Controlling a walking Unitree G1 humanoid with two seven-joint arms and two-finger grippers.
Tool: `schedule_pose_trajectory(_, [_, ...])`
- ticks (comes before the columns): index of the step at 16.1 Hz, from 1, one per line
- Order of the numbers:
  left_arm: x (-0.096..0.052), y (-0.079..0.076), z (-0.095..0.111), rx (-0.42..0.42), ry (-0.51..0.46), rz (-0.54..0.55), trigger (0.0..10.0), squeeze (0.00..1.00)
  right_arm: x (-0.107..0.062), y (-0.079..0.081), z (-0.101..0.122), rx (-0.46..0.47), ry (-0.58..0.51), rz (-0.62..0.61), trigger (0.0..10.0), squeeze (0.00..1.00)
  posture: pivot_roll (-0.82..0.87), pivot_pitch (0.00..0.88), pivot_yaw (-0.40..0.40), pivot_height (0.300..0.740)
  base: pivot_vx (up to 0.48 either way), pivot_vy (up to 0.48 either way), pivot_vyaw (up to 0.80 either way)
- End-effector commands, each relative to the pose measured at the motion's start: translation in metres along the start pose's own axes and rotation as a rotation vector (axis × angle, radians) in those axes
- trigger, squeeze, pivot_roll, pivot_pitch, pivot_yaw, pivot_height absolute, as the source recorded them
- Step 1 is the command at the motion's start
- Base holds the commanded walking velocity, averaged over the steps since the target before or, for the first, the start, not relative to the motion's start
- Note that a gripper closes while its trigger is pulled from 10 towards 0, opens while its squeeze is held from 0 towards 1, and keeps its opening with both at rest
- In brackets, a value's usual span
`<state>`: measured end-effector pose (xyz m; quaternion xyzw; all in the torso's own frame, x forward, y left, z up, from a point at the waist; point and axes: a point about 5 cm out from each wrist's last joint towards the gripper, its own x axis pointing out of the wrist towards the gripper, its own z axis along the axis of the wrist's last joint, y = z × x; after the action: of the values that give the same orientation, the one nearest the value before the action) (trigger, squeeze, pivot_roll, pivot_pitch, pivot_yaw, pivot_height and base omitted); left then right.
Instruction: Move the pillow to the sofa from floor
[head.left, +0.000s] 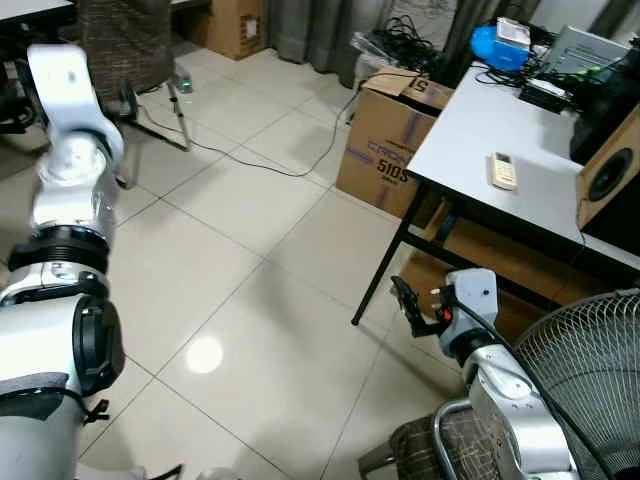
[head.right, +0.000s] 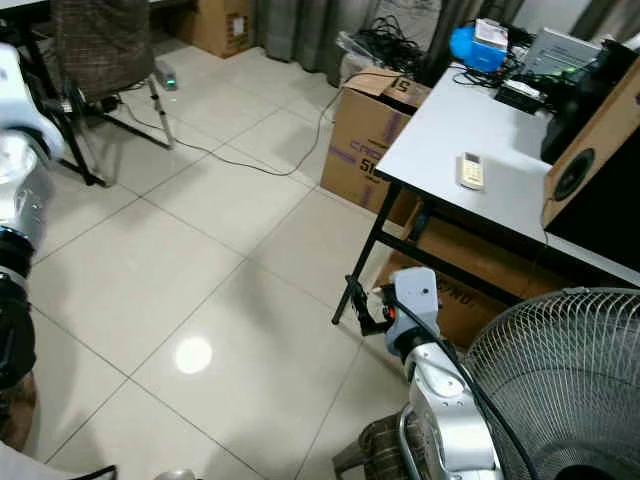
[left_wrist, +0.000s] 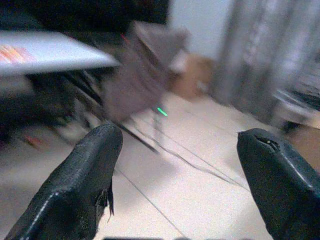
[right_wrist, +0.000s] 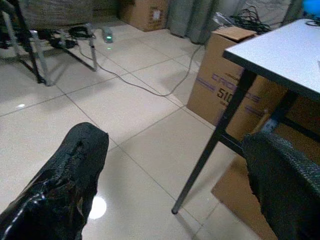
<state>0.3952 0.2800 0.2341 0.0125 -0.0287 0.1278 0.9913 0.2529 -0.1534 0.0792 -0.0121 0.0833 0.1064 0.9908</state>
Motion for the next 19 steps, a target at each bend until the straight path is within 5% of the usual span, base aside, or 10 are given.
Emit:
schedule_pose_trajectory(1, [-0.003,-0.014,-0.013,-0.008,0.041,-0.138,10.0,0.00,-0.005,-0.004,-0.001,-0.001,0.000,-0.013,10.0,0.00,0.06,0.000,-0.115,0.740,0.000,0.000,0.00])
schedule_pose_trajectory(3, [-0.036,-0.033,-0.055,0.178,0.045,-0.472,10.0,0.00,-0.016,-0.005,-0.006,0.025,0.031,-0.034,10.0,0.00,0.04,0.000,-0.095,0.740,0.000,0.000,0.00])
schedule_pose_trajectory(4, [-0.047,-0.036,-0.067,0.178,0.073,-0.513,10.0,0.00,-0.019,-0.005,-0.009,0.032,0.046,-0.037,10.0,0.00,0.03,0.000,-0.088,0.740,0.000,0.000,0.00])
schedule_pose_trajectory(7, [-0.131,-0.042,-0.117,0.123,0.163,-0.492,10.0,0.00,-0.034,0.002,-0.021,0.057,0.080,-0.065,10.0,0.00,0.00,0.000,-0.059,0.740,0.000,0.000,0.27])
schedule_pose_trajectory(9, [-0.173,-0.048,-0.125,0.091,0.146,-0.476,10.0,0.00,-0.038,0.004,-0.020,0.008,0.079,-0.082,10.0,0.00,0.00,0.000,-0.056,0.740,0.000,0.000,0.80])
schedule_pose_trajectory(10, [-0.185,-0.050,-0.124,0.065,0.148,-0.453,10.0,0.00,-0.039,0.002,-0.021,-0.047,0.085,-0.109,10.0,0.00,0.00,0.000,-0.058,0.740,0.000,0.000,0.80])
schedule_pose_trajectory(12, [-0.199,-0.055,-0.124,0.076,0.158,-0.450,10.0,0.00,-0.039,0.000,-0.020,0.003,0.076,-0.110,10.0,0.00,0.01,0.000,-0.064,0.740,0.000,0.000,0.80])
schedule_pose_trajectory(15, [-0.214,-0.056,-0.126,0.219,0.197,-0.398,10.0,0.00,-0.038,-0.005,-0.020,0.056,0.085,-0.129,10.0,0.00,0.04,0.000,-0.074,0.740,0.000,0.000,0.80])
schedule_pose_trajectory(18, [-0.220,-0.058,-0.128,0.170,0.215,-0.388,10.0,0.00,-0.036,-0.002,-0.017,0.083,0.068,-0.126,10.0,0.00,0.03,0.000,-0.062,0.740,0.000,0.000,0.80])
schedule_pose_trajectory(19, [-0.219,-0.057,-0.126,0.180,0.214,-0.391,10.0,0.00,-0.033,0.001,-0.011,0.023,0.045,-0.129,10.0,0.51,0.01,0.000,-0.069,0.740,0.000,0.000,0.80])
